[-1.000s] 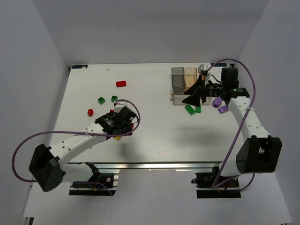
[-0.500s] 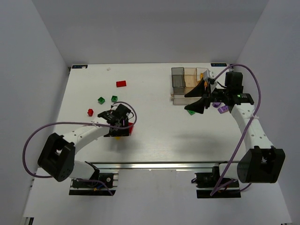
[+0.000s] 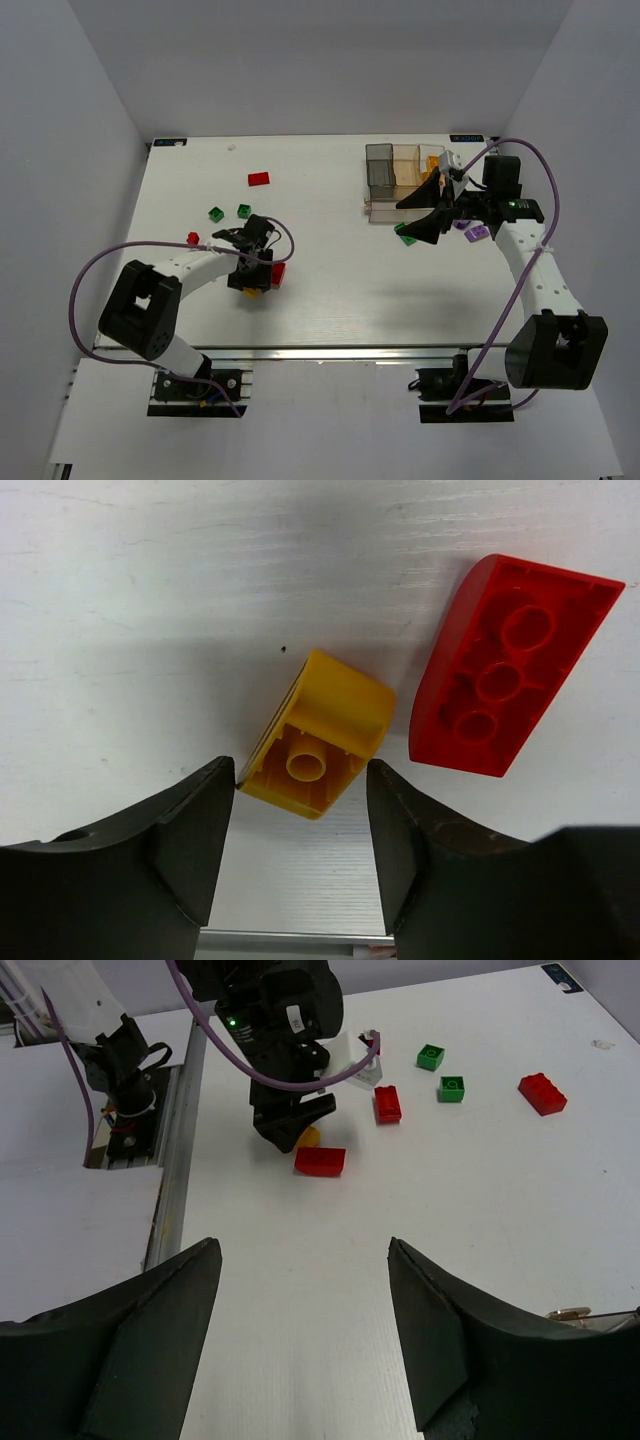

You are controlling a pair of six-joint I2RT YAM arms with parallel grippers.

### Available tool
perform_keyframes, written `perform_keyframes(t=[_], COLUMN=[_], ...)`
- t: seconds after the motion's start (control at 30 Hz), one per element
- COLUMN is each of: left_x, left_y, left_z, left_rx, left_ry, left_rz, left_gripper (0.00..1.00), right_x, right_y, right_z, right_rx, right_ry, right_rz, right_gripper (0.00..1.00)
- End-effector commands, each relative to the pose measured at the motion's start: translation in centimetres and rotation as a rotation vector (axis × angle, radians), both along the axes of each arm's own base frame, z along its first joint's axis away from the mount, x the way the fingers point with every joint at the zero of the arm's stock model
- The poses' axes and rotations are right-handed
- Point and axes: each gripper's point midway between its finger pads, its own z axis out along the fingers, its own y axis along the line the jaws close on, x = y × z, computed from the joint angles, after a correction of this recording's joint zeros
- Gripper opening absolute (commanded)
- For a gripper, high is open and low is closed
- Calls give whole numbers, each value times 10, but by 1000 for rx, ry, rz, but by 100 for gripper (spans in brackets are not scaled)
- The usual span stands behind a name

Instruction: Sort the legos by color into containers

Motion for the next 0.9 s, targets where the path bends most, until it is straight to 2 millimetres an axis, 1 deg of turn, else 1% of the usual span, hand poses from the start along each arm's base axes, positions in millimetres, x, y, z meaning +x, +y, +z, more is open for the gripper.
perform_keyframes(t=[0.0, 0.07, 0.1, 0.17, 0.23, 0.27, 0.4, 0.43, 0.47, 0.53, 0.57, 0.6, 0.63, 0.67, 0.7, 0.73, 0.77, 0.8, 0.83, 0.87], left_x=[13, 14, 14, 15, 15, 15, 13, 13, 15, 17, 20, 24, 27, 30, 37, 38, 36, 42, 30, 27], left_y=[-9, -9, -9, -6, -8, -6, -6, -6, -4, -2, -3, -4, -10, -16, -23, -41, -57, -72, -91, -100], left_z=[8, 5, 4, 1, -1, -2, -6, -6, -4, 5, 16, 29, 41, 54, 82, 103, 119, 154, 166, 178], left_rx=[-53, -61, -59, -55, -62, -61, -62, -60, -61, -54, -66, -75, -96, -123, -182, -280, -362, -458, -564, -620], left_ry=[-34, -26, -25, -18, -12, -4, 10, 12, 8, -8, -37, -63, -98, -134, -228, -268, -303, -428, -442, -479], left_rz=[-28, -24, -25, -19, -21, -11, -10, -8, 5, 13, 18, 18, 4, -22, -49, -125, -184, -249, -367, -423], left_gripper=[65, 63, 63, 61, 56, 50, 42, 38, 31, 21, 15, 13, 12, 6, 0, 0, 0, 0, 0, 0], right_x=[-5, -5, 0, -1, -1, -1, -1, -1, -1, 0, 2, 3, 3, 5, 7, 9, 11, 18, 20, 25], right_y=[0, 0, -7, -8, -10, -10, -13, -14, -14, -15, -14, -15, -15, -15, -15, -14, -13, -13, -10, -9], right_z=[6, 6, 6, 6, 7, 7, 9, 9, 10, 8, 8, 6, 6, 3, 1, 0, -3, -6, -8, -16], right_rx=[30, 33, 35, 39, 41, 43, 51, 52, 53, 49, 41, 38, 34, 24, 20, 16, 5, -6, -14, -31], right_ry=[-12, -9, -6, -5, -5, -5, -4, -3, -3, 14, 19, 34, 36, 53, 64, 71, 127, 154, 187, 229], right_rz=[29, 31, 6, 6, 2, 3, 0, -4, -1, -10, -17, -25, -26, -36, -40, -43, -58, -73, -76, -86], right_gripper=[74, 74, 74, 74, 74, 74, 74, 74, 74, 74, 74, 78, 87, 89, 89, 89, 89, 89, 89, 89])
